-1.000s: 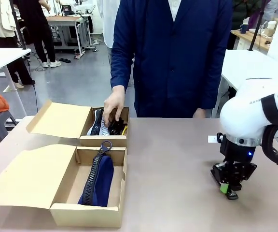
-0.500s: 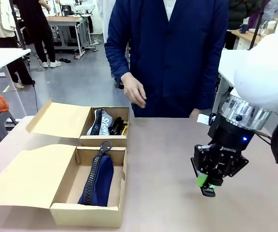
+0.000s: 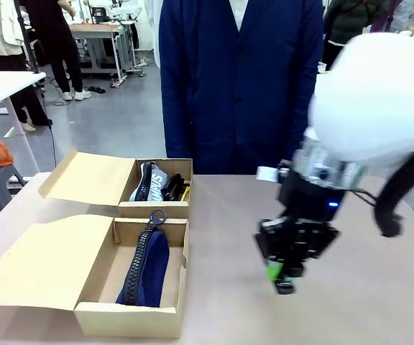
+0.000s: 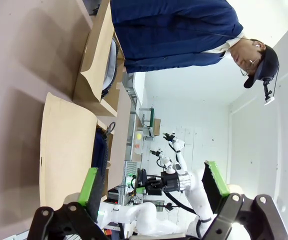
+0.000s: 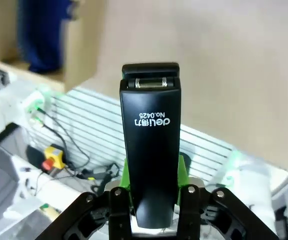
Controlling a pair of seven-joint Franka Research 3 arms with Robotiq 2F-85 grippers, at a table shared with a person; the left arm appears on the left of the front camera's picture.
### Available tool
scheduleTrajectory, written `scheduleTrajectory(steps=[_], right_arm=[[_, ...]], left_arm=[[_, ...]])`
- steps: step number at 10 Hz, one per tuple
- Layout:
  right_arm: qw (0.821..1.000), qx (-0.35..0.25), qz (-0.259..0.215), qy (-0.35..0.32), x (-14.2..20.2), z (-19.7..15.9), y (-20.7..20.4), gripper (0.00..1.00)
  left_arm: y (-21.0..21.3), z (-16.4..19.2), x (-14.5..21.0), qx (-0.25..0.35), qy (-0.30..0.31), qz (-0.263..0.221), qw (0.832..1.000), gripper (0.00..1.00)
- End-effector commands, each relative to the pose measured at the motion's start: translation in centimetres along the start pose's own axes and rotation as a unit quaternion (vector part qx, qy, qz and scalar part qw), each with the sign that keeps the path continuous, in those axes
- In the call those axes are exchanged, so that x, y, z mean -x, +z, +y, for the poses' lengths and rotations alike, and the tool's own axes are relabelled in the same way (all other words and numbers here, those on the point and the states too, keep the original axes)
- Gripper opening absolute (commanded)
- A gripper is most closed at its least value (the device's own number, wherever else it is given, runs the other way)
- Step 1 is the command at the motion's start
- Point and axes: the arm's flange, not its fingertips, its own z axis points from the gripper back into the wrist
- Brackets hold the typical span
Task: Place items inside the box.
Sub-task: Pick up a Pencil pouch or Stapler and place it inside the Mailer Box closest to the robot.
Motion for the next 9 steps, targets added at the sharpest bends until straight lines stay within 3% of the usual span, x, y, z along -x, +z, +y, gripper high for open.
scheduleTrajectory(steps=[1,3,5,9], right_arm=[[0.999,0.041,-0.007,-0.034,-5.1,7.5,-1.0,0.37],[0.997,0.076,-0.017,-0.020,-6.4,12.4,-3.3,0.37],[0.995,0.102,0.001,-0.010,-7.8,16.3,-6.5,0.37],[0.994,0.099,-0.002,-0.036,-9.6,17.1,-9.3,0.37]], left_arm=[[-0.1,-0.1,0.4,0.008,-0.009,0.000,1.000,1.00],[-0.1,-0.1,0.4,0.008,-0.009,0.000,1.000,1.00],[-0.1,-0.1,0.4,0.008,-0.009,0.000,1.000,1.00],[-0.1,-0.1,0.4,0.008,-0.009,0.000,1.000,1.00]])
